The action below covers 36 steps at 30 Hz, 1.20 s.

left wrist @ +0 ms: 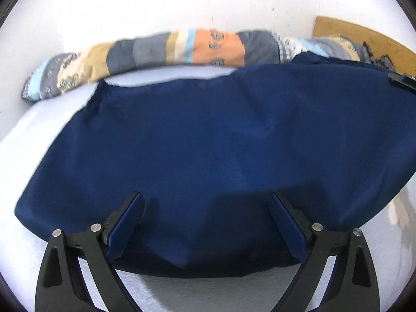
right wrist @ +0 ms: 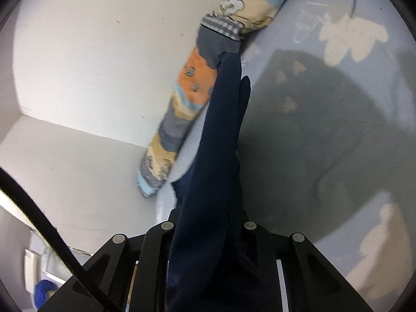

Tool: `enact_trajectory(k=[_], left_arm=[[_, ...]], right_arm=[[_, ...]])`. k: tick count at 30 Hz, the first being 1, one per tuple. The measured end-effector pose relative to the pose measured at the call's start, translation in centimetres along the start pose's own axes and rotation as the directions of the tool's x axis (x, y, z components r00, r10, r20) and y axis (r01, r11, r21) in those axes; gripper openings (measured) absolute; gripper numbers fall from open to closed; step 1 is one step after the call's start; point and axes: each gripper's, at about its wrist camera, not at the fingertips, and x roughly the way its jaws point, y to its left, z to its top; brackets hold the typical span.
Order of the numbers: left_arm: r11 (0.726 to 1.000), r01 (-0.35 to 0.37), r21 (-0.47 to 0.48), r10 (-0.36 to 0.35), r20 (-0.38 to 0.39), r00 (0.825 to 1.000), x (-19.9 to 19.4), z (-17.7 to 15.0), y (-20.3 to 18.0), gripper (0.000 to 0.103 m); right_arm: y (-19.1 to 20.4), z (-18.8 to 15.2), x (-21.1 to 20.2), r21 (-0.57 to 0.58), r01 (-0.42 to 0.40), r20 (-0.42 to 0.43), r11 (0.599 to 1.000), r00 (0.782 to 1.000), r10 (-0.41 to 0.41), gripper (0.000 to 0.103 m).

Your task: Fold large clothes

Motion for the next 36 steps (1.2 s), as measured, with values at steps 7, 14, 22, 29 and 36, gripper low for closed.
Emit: enact_trajectory(k=[7,14,22,29,36], left_arm=[[0.998,-0.009,0.061,0.014,-0.079,0.997,0.9,-0.9,-1.5,0.096],[0.989,0.006,-0.146,-0.002,0.027,1.0,-5.6,2.2,5.8,0.096],[0.932,-0.177,-0.316,0.206,0.061,0.977,-10.7,1.6,18.4,0.096],[0.85,-0.313,-0.425,0.364,0.044,0.93,-14.6,-0.5,26.9,0.096],[0.806,-0.329,-0.492,0.372,-0.01,0.928,-15.7,-2.9,30.4,0.096]], right_arm=[[1.3,-1.0,-1.3,-0.006,-0.025,-0.022,1.0,0.999,0.025,0.018],[3.9,-1.9,-1.9,-0.091,-0.003,-0.01,0.996,1.0,0.002,0.018],[13.1,-5.9,4.0,-0.257,0.151,0.023,0.955,0.988,-0.151,0.018],[22.8,-16.6,19.9,-0.537,0.299,-0.005,0.789,0.934,-0.357,0.018],[18.7,-31.6,36.0,-0.874,0.373,0.102,0.312,0.768,-0.632,0.017]])
